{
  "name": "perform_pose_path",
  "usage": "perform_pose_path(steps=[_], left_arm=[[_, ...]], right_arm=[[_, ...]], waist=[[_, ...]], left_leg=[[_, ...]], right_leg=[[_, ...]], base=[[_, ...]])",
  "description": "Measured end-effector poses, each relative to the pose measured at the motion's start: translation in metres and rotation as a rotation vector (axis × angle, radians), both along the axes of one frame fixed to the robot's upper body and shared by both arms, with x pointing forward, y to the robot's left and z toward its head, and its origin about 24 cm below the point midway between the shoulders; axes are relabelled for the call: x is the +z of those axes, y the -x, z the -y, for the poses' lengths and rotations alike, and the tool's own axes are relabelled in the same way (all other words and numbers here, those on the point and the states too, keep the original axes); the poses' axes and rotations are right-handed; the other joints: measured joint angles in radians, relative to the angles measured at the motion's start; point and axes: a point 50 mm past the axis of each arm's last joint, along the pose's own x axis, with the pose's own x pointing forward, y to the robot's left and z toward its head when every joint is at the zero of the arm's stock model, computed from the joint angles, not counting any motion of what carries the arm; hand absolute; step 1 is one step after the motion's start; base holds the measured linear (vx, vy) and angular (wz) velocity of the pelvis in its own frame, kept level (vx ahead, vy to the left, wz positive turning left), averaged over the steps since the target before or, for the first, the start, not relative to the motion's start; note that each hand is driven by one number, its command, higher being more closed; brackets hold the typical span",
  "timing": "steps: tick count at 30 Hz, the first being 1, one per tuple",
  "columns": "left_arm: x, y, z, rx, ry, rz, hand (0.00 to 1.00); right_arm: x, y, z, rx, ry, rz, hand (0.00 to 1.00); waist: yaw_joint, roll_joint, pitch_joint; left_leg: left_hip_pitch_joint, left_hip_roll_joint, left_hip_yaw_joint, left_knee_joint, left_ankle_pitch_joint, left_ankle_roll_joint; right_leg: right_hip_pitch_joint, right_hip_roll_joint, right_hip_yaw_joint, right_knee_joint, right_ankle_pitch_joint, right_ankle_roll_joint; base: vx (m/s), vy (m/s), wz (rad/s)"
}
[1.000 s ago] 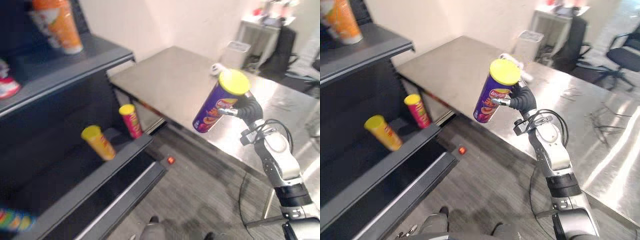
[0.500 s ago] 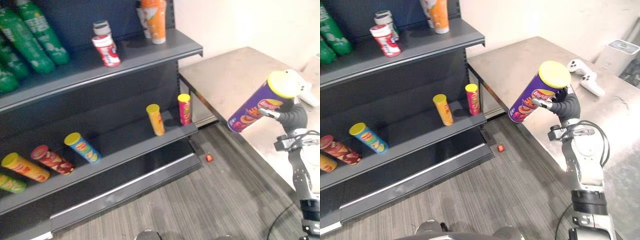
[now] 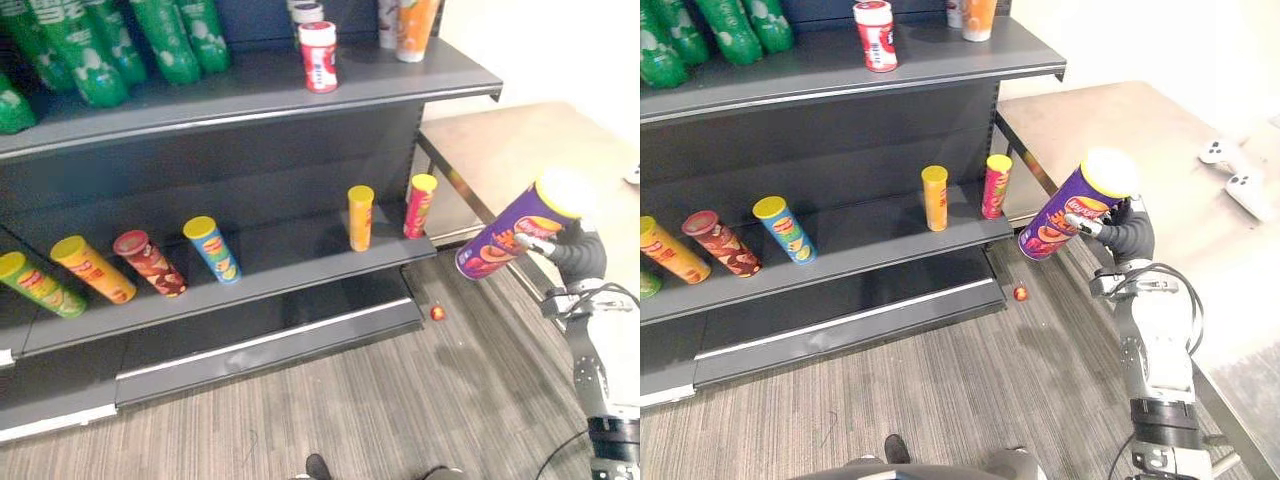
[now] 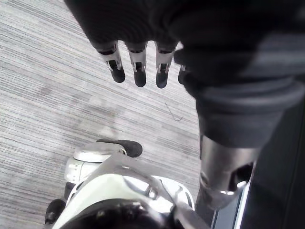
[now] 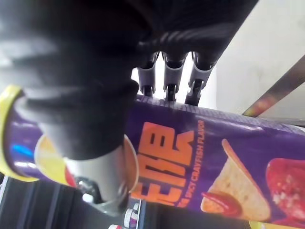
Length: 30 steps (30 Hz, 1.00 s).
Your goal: Put the gum and the chips on the shelf.
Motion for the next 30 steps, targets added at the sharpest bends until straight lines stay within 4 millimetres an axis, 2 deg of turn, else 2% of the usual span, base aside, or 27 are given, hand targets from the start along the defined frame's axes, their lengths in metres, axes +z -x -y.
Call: perform_pose_path(steps=[8,12,16,17,19,20,21,22,23,24,25,27,29,30], left_arm=[[0.003,-0.012,-0.004,0.005,0.010,0.077,0.00],[0.003,-0.016,-0.001,0.024,0.044,0.115,0.00],[0.005,-0.027,0.000,0.038,0.057,0.177,0.00],[0.006,-0.029,0.000,0.045,0.061,0.192,0.00],[0.007,-0.031,-0.002,0.064,0.061,0.206,0.00],[0.007,-0.031,-0.002,0.069,0.059,0.208,0.00],[0.007,-0.030,-0.003,0.072,0.059,0.206,0.00],[0.007,-0.030,-0.003,0.072,0.058,0.203,0.00],[0.007,-0.031,-0.003,0.069,0.057,0.205,0.00],[0.008,-0.037,-0.003,0.058,0.054,0.214,0.00],[0.009,-0.045,-0.008,0.052,0.039,0.224,0.00],[0.010,-0.053,-0.013,0.045,0.036,0.226,0.00],[0.010,-0.059,-0.011,0.025,0.054,0.229,0.00],[0.010,-0.060,-0.012,0.017,0.058,0.226,0.00]], right_arm=[[0.001,0.000,-0.001,0.015,0.034,0.013,1.00],[0.001,-0.002,-0.002,0.031,0.053,0.011,1.00],[0.010,-0.010,-0.006,0.069,0.062,0.039,1.00],[0.012,-0.011,-0.007,0.081,0.064,0.048,1.00],[0.015,-0.014,-0.014,0.113,0.071,0.059,1.00],[0.015,-0.016,-0.021,0.144,0.081,0.062,1.00],[0.015,-0.016,-0.024,0.163,0.087,0.063,1.00],[0.016,-0.015,-0.029,0.189,0.094,0.070,1.00],[0.015,-0.014,-0.031,0.195,0.096,0.072,1.00],[0.012,-0.008,-0.033,0.199,0.089,0.082,1.00],[0.010,-0.005,-0.037,0.204,0.076,0.090,1.00],[0.007,-0.005,-0.044,0.223,0.050,0.093,1.00],[0.005,-0.006,-0.049,0.234,0.037,0.091,1.00],[0.004,-0.006,-0.052,0.239,0.033,0.088,1.00]], waist=[[0.010,0.000,0.028],[0.013,0.007,0.037],[0.039,0.001,0.055],[0.051,-0.007,0.061],[0.054,-0.016,0.071],[0.056,-0.019,0.075],[0.059,-0.016,0.076],[0.058,-0.007,0.086],[0.054,-0.001,0.093],[0.050,0.017,0.105],[0.050,0.017,0.109],[0.053,0.005,0.114],[0.049,0.005,0.115],[0.048,0.002,0.115]], left_leg=[[-0.002,0.023,0.004,-0.013,0.019,-0.010],[-0.002,0.026,-0.014,-0.011,0.032,-0.002],[-0.004,0.017,-0.041,0.001,0.032,0.000],[-0.013,0.014,-0.045,0.029,0.018,0.007],[-0.041,0.018,-0.076,0.100,-0.026,0.018],[-0.058,0.020,-0.095,0.147,-0.054,0.023],[-0.067,0.020,-0.114,0.171,-0.069,0.025],[-0.076,0.028,-0.153,0.210,-0.100,0.033],[-0.071,0.038,-0.184,0.228,-0.117,0.039],[-0.095,0.056,-0.236,0.268,-0.141,0.044],[-0.118,0.063,-0.290,0.291,-0.146,0.046],[-0.131,0.051,-0.341,0.308,-0.151,0.045],[-0.145,0.041,-0.404,0.338,-0.165,0.036],[-0.148,0.031,-0.439,0.355,-0.172,0.024]], right_leg=[[-0.003,0.044,0.015,-0.025,0.000,-0.013],[-0.003,0.046,0.038,0.001,-0.006,-0.022],[-0.002,0.019,0.043,0.044,-0.006,-0.022],[0.003,0.004,0.044,0.060,-0.006,-0.022],[0.021,-0.020,0.043,0.089,-0.001,-0.017],[0.027,-0.029,0.054,0.112,0.011,-0.028],[0.025,-0.029,0.086,0.126,0.024,-0.047],[0.009,-0.027,0.187,0.185,0.063,-0.104],[-0.021,-0.022,0.254,0.228,0.071,-0.131],[-0.057,0.041,0.414,0.242,-0.017,-0.070],[-0.077,0.106,0.513,0.202,-0.075,-0.053],[-0.113,0.156,0.606,0.136,-0.079,-0.046],[-0.134,0.201,0.699,0.072,-0.062,-0.017],[-0.138,0.214,0.741,0.041,-0.042,0.017]], base=[[0.07,-0.036,0.00],[0.13,-0.057,0.17],[0.10,-0.009,0.25],[0.09,-0.004,0.30],[0.07,-0.009,0.48],[0.05,0.026,0.52],[0.05,0.091,0.59],[0.05,0.091,0.59],[0.08,0.068,0.91],[0.08,0.019,1.11],[0.07,0.005,1.12],[0.08,-0.019,1.03],[0.10,-0.095,1.05],[0.09,-0.146,0.97]])
